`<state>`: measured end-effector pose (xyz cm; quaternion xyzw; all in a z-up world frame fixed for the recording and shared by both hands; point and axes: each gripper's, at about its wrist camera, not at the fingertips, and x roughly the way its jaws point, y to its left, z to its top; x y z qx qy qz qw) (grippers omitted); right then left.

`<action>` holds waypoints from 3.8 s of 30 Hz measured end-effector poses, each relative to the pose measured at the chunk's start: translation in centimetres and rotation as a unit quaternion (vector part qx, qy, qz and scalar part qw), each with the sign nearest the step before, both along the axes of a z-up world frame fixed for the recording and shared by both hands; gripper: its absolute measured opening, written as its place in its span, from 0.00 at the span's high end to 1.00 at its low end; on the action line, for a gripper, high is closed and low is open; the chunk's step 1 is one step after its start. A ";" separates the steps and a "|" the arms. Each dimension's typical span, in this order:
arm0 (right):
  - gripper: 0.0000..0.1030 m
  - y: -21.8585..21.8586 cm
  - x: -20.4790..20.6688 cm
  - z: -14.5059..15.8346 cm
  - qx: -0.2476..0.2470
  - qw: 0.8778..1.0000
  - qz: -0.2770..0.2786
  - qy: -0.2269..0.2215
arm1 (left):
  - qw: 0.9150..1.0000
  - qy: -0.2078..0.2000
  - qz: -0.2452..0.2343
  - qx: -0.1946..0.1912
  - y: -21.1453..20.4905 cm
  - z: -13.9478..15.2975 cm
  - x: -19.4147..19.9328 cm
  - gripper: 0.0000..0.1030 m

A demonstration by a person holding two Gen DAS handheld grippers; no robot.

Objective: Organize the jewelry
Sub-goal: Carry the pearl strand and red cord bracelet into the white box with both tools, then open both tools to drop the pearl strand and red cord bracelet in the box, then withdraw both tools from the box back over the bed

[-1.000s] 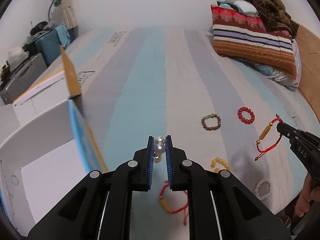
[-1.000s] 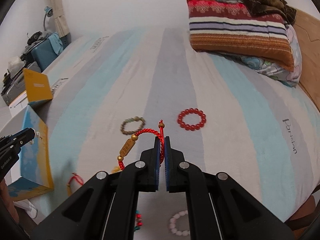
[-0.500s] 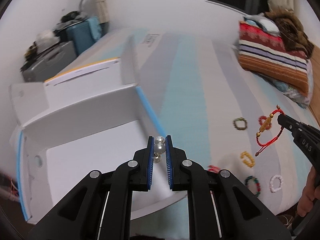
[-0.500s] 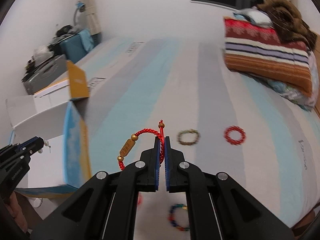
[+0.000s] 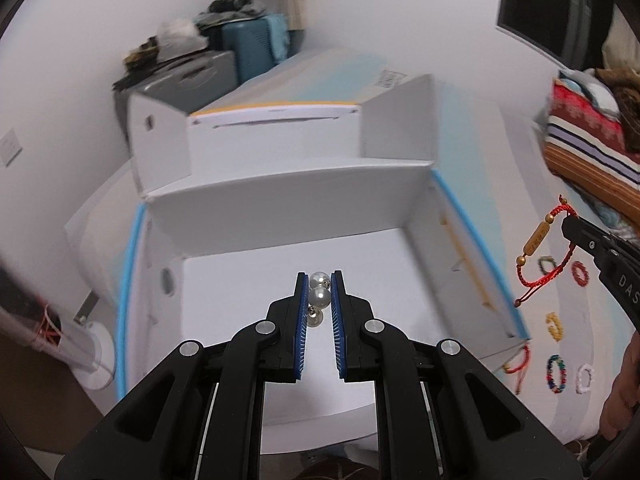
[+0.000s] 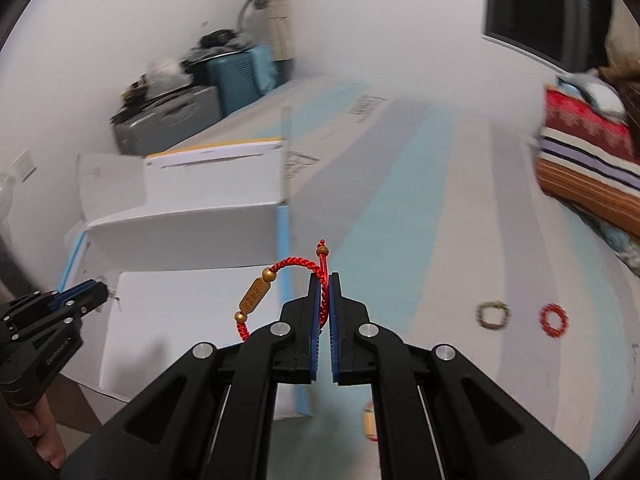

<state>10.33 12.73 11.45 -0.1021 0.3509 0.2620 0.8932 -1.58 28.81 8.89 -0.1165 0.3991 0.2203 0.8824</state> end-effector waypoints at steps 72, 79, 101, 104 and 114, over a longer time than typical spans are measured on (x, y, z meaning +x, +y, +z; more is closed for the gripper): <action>0.07 9.5 -3.1 -6.8 -0.055 0.991 0.081 0.088 | 0.996 0.048 0.080 0.002 6.0 -3.9 -4.0 0.06; 0.07 9.0 -3.4 -6.3 -0.053 0.992 0.080 0.083 | 0.996 0.041 0.081 0.004 5.6 -3.5 -4.4 0.05; 0.07 -1.3 -2.0 -3.3 -0.035 0.998 0.007 0.059 | 1.000 0.001 0.008 0.015 -3.0 0.0 -2.3 0.06; 0.07 -3.9 -1.6 -3.0 -0.032 0.998 -0.013 0.059 | 1.000 -0.001 -0.016 0.018 -5.2 0.0 -1.4 0.06; 0.07 -12.7 -1.5 -2.3 -0.023 0.995 -0.082 0.057 | 0.996 -0.008 -0.087 0.016 -11.8 0.2 1.4 0.06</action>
